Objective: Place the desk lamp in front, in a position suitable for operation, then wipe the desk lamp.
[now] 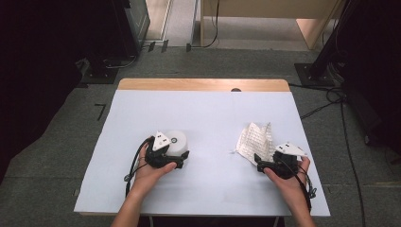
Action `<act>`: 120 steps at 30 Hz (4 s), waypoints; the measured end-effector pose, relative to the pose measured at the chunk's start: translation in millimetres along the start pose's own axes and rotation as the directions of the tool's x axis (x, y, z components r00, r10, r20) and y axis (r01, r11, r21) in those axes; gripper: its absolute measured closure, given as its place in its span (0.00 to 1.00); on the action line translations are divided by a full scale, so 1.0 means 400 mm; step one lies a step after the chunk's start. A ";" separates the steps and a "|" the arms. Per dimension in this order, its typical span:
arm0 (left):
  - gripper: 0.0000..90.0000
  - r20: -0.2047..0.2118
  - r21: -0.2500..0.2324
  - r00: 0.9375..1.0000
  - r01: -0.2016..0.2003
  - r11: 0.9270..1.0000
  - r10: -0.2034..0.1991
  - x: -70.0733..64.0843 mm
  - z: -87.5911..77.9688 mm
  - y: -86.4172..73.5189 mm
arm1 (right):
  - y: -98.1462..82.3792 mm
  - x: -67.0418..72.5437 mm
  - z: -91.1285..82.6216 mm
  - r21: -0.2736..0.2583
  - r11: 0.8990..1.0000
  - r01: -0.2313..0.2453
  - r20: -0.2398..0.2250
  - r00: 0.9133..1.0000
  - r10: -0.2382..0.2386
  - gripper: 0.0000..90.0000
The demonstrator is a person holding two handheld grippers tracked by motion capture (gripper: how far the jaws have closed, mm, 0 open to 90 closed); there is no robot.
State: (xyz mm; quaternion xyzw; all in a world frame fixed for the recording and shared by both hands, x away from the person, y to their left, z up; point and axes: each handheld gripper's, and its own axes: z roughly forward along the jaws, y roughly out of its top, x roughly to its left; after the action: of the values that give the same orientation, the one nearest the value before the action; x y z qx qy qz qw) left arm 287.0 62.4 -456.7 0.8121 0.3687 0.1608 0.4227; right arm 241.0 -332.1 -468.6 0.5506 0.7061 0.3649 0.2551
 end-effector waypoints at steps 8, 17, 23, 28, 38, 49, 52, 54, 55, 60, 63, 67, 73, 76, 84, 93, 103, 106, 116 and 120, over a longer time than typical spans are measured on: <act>0.08 -0.005 -0.058 1.000 -0.017 0.998 0.016 -0.007 -0.003 -0.027 | 0.063 -0.024 -0.039 -0.051 0.998 -0.023 -0.019 1.000 0.022 0.14; 0.02 0.040 -0.070 0.999 0.011 0.997 -0.008 0.010 -0.009 -0.046 | 0.081 -0.010 -0.013 -0.038 0.998 -0.049 0.011 0.999 0.049 0.34; 0.01 0.048 -0.076 0.998 0.032 0.997 -0.028 0.012 -0.007 -0.050 | 0.041 0.011 0.039 0.053 0.998 -0.037 0.019 0.999 0.036 0.31; 0.02 0.048 -0.074 0.998 0.041 0.996 -0.037 0.012 -0.006 -0.055 | 0.044 0.001 0.038 0.043 0.998 -0.044 0.010 0.999 0.044 0.32; 0.04 0.043 -0.084 0.999 0.033 0.996 -0.030 0.008 -0.018 -0.056 | 0.060 -0.008 0.011 0.011 0.998 -0.058 -0.011 0.998 0.058 0.29; 0.05 0.054 -0.076 0.998 0.035 0.996 -0.031 0.010 -0.019 -0.055 | 0.009 -0.010 0.085 0.120 0.993 -0.019 0.047 0.999 0.013 0.28; 0.05 0.060 -0.077 0.998 0.031 0.997 -0.027 0.012 -0.019 -0.054 | -0.004 -0.017 0.091 0.128 0.992 -0.022 0.052 0.999 0.016 0.27; 0.05 0.060 -0.078 0.998 0.024 0.997 -0.019 0.012 -0.020 -0.053 | -0.007 -0.018 0.091 0.133 0.991 -0.024 0.067 0.998 0.015 0.27; 0.05 0.062 -0.075 0.998 0.023 0.997 -0.018 0.013 -0.020 -0.053 | -0.011 -0.021 0.096 0.150 0.989 -0.009 0.095 0.995 -0.005 0.22; 0.05 0.066 -0.072 0.998 0.028 0.997 -0.024 0.014 -0.022 -0.055 | -0.016 -0.031 0.098 0.141 0.990 -0.023 0.066 0.998 0.014 0.24; 0.06 0.064 -0.074 0.998 0.029 0.997 -0.025 0.014 -0.024 -0.055 | -0.016 -0.030 0.096 0.141 0.990 -0.021 0.063 0.998 0.012 0.28; 0.06 0.064 -0.074 0.998 0.031 0.997 -0.026 0.014 -0.024 -0.055 | -0.015 -0.026 0.094 0.139 0.990 -0.015 0.059 0.998 0.007 0.31; 0.06 0.071 -0.072 0.997 0.029 0.997 -0.024 0.016 -0.025 -0.056 | 0.013 -0.044 0.063 0.079 0.995 -0.063 -0.004 0.998 0.063 0.15; 0.05 0.074 -0.074 0.997 0.037 0.997 -0.031 0.018 -0.023 -0.056 | 0.042 -0.039 0.026 0.000 0.999 -0.054 -0.015 0.998 0.054 0.16; 0.05 0.072 -0.074 0.997 0.032 0.997 -0.027 0.018 -0.023 -0.058 | 0.019 -0.020 0.084 0.077 0.997 -0.011 0.025 1.000 0.009 0.32; 0.06 0.070 -0.083 0.998 0.007 0.996 -0.001 0.017 -0.025 -0.063 | -0.002 -0.014 0.100 0.089 0.996 0.023 0.044 0.999 -0.027 0.46; 0.07 0.039 -0.056 0.999 -0.019 0.998 0.022 0.008 -0.008 -0.067 | -0.005 -0.013 0.101 0.106 0.992 0.070 0.058 0.995 -0.076 0.65; 0.07 0.047 -0.059 0.999 -0.016 0.998 0.019 0.010 -0.007 -0.068 | -0.005 -0.025 0.097 0.103 0.992 0.073 0.069 0.994 -0.080 0.81; 0.09 0.148 -0.102 0.989 0.033 0.994 -0.018 0.016 -0.007 -0.064 | 0.040 0.012 0.031 -0.088 0.996 0.034 -0.099 0.994 -0.042 0.87; 0.09 0.191 -0.110 0.981 0.058 0.992 -0.036 -0.002 0.000 -0.040 | 0.085 0.074 -0.014 -0.163 0.986 0.023 -0.230 0.971 -0.060 0.86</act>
State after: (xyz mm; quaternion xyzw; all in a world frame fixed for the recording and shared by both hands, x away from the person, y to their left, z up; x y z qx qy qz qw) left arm 279.1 67.7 -469.5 0.7891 0.3361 0.0942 0.5054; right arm 249.4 -300.7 -436.9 0.4669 0.7112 0.4770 0.2209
